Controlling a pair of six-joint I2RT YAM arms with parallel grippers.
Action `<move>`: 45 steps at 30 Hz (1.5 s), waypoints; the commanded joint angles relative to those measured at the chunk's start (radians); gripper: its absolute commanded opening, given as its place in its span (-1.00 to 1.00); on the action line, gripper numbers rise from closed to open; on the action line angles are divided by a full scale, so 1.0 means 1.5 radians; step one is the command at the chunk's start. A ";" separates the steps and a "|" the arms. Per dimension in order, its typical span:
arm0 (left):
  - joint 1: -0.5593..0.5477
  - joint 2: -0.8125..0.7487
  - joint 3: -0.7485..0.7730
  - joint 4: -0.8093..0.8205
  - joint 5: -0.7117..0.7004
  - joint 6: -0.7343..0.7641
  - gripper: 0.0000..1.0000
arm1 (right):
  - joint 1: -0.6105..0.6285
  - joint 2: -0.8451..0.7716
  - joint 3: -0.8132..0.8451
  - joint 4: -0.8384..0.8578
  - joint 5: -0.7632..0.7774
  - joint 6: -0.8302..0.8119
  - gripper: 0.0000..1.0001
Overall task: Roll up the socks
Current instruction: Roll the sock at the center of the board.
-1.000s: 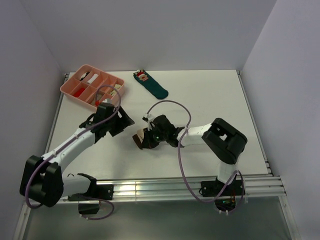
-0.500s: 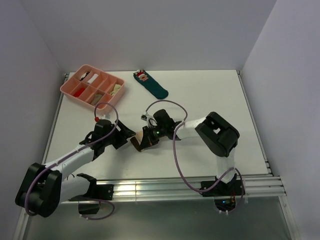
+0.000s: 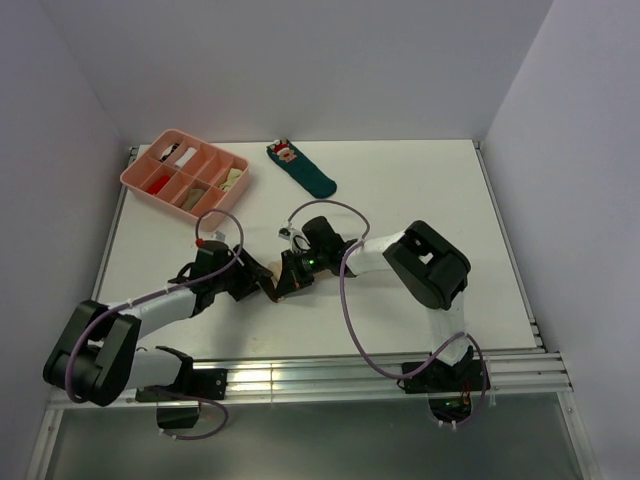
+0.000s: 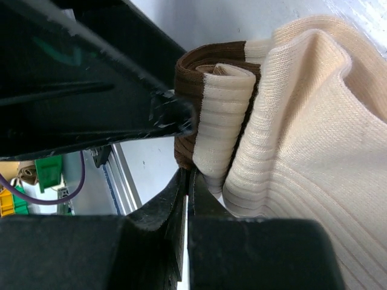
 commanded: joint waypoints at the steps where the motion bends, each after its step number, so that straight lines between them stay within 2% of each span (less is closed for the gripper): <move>1: 0.000 0.047 0.022 -0.031 -0.030 0.015 0.29 | 0.000 0.009 0.025 -0.020 -0.006 -0.001 -1.00; 3: -0.001 0.078 0.040 -0.043 -0.029 0.017 0.26 | 0.000 0.006 0.028 -0.025 -0.013 -0.006 -1.00; 6: -0.001 0.099 0.048 -0.042 -0.037 0.012 0.09 | -0.001 0.007 0.035 -0.033 -0.013 -0.014 -1.00; 8: 0.000 0.111 0.052 -0.048 -0.048 0.006 -0.19 | -0.001 0.008 0.039 -0.032 -0.012 -0.013 -1.00; 9: 0.000 0.113 0.058 -0.063 -0.052 0.005 -0.39 | -0.001 0.009 0.040 -0.034 -0.012 -0.011 -1.00; 10: 0.000 0.117 0.062 -0.072 -0.055 0.003 -0.71 | -0.001 0.010 0.042 -0.035 -0.008 -0.010 -1.00; 12: 0.000 0.124 0.080 -0.115 -0.057 0.003 -0.99 | -0.001 0.007 0.041 -0.037 -0.002 -0.009 -1.00; 15: -0.001 0.120 0.117 -0.177 -0.080 -0.003 -0.99 | -0.001 -0.007 0.030 -0.047 0.026 -0.019 -0.91; 16: -0.002 0.118 0.133 -0.227 -0.089 -0.003 -0.99 | -0.001 -0.015 0.023 -0.049 0.037 -0.024 -0.87; 19: -0.008 0.124 0.211 -0.326 -0.119 0.004 -0.99 | 0.000 -0.075 -0.006 -0.054 0.091 -0.040 -0.56; 20: -0.011 0.137 0.256 -0.390 -0.149 0.009 -0.99 | 0.000 -0.090 -0.014 -0.054 0.120 -0.048 -0.47; 21: -0.018 0.147 0.280 -0.420 -0.175 0.012 -0.99 | 0.000 -0.103 -0.029 -0.055 0.140 -0.053 -0.29; 23: -0.032 0.180 0.344 -0.497 -0.194 0.017 -0.99 | 0.004 -0.140 -0.042 -0.059 0.177 -0.069 -0.17; 26: -0.045 0.226 0.406 -0.563 -0.207 0.029 -0.99 | 0.022 -0.195 -0.069 -0.057 0.279 -0.105 -0.04; 27: -0.050 0.237 0.416 -0.574 -0.208 0.031 -0.99 | 0.032 -0.208 -0.079 -0.056 0.342 -0.117 0.04; 30: -0.052 0.274 0.442 -0.598 -0.202 0.043 -0.99 | 0.085 -0.248 -0.082 -0.054 0.452 -0.165 0.14; 31: -0.052 0.292 0.449 -0.606 -0.196 0.046 -0.99 | 0.102 -0.252 -0.079 -0.053 0.526 -0.178 0.15; 34: -0.053 0.324 0.476 -0.635 -0.191 0.061 -0.99 | 0.165 -0.238 -0.061 -0.040 0.626 -0.216 0.16; 37: -0.056 0.341 0.498 -0.652 -0.190 0.069 -0.99 | 0.213 -0.208 -0.040 -0.019 0.679 -0.242 0.17; 45: -0.061 0.372 0.522 -0.675 -0.179 0.080 -0.99 | 0.291 -0.120 0.017 0.010 0.740 -0.278 0.18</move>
